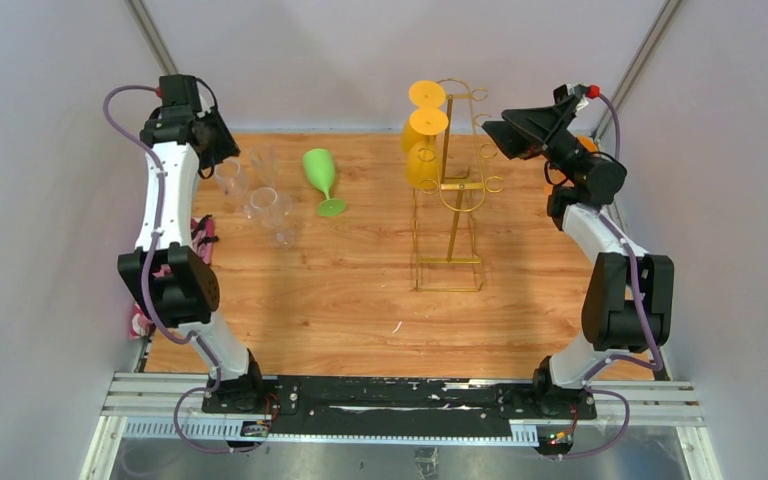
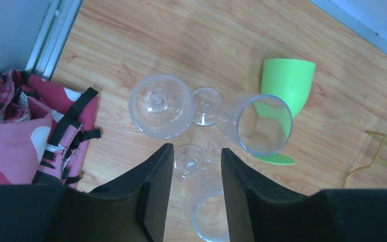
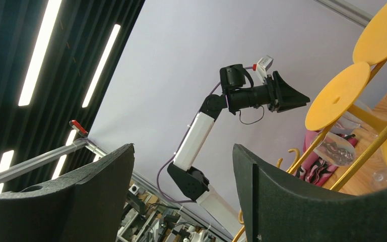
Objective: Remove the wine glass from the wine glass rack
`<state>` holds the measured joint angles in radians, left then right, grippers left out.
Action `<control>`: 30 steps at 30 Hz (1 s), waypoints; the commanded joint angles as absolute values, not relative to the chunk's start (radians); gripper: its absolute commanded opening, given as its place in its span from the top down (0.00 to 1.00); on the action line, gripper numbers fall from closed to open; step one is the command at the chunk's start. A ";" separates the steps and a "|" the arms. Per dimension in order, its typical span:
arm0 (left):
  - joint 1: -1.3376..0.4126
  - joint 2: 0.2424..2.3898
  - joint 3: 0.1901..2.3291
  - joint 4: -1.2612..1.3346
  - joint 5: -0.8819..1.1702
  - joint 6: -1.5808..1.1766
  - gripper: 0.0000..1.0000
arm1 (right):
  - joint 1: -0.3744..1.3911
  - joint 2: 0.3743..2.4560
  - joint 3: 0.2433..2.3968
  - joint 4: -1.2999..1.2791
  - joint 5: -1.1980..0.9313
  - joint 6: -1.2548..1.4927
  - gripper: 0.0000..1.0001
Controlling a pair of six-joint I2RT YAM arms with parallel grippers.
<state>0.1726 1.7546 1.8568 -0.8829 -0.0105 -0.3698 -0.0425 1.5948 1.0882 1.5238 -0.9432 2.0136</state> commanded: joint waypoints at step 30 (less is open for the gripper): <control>-0.224 1.555 1.556 0.169 0.709 -0.973 0.46 | -0.053 1.213 1.241 0.356 -0.990 1.052 0.23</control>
